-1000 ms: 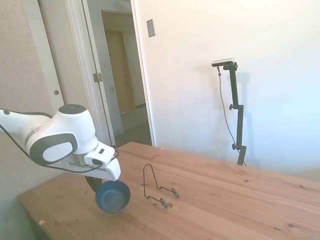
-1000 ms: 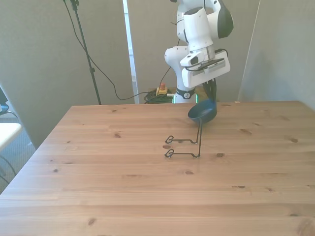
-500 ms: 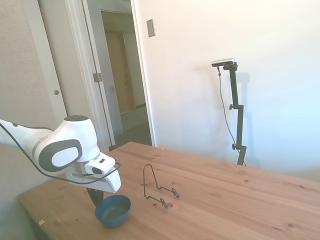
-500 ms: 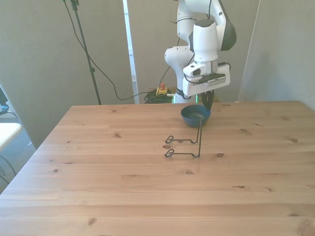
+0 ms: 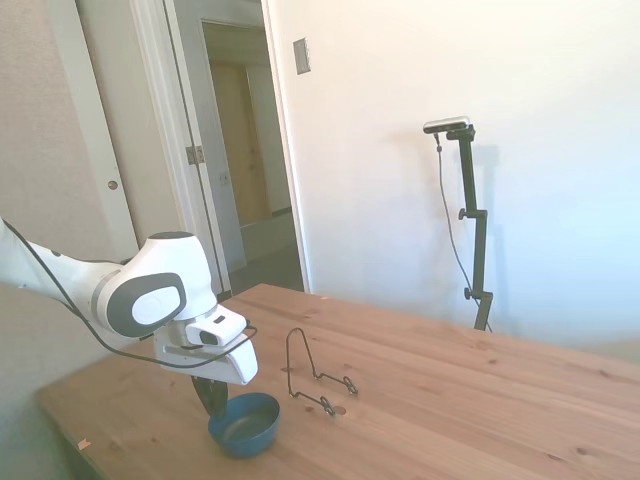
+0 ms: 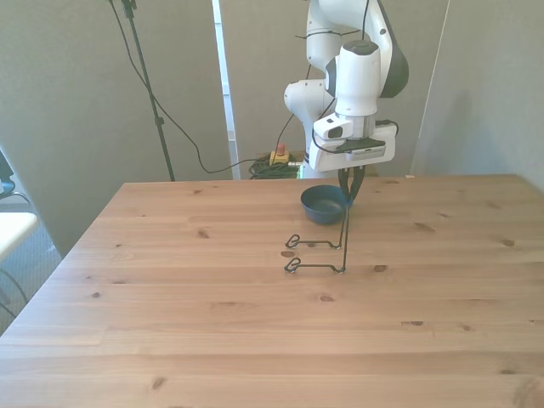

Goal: Unload the bowl

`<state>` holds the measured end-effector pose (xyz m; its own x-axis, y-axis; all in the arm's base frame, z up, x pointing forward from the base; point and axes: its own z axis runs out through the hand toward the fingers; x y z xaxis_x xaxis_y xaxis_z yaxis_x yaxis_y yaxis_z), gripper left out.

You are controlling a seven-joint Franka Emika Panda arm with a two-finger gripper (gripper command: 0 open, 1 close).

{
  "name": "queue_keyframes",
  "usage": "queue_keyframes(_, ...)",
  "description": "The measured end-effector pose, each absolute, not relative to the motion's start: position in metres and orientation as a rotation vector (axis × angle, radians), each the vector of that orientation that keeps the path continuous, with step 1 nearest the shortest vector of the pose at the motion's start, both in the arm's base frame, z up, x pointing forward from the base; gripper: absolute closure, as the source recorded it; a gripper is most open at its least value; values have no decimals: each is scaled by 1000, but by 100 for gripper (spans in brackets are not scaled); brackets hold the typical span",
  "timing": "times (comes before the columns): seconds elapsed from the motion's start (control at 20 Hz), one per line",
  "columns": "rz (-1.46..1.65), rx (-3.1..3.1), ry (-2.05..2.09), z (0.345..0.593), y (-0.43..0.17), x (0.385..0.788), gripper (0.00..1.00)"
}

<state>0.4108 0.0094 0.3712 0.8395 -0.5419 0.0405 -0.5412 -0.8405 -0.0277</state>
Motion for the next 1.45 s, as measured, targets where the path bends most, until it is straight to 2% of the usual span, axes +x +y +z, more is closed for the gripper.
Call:
queue_keyframes(0.4, -72, -3000, 883, 374, 12, 412, 0)
queue_keyframes(0.65, -95, -2998, 957, 385, 12, 413, 0)
queue_keyframes(0.85, -117, -2972, 1065, 406, 16, 409, 0)
queue_keyframes(1.45, -207, -2906, 1250, 491, 33, 379, 0)
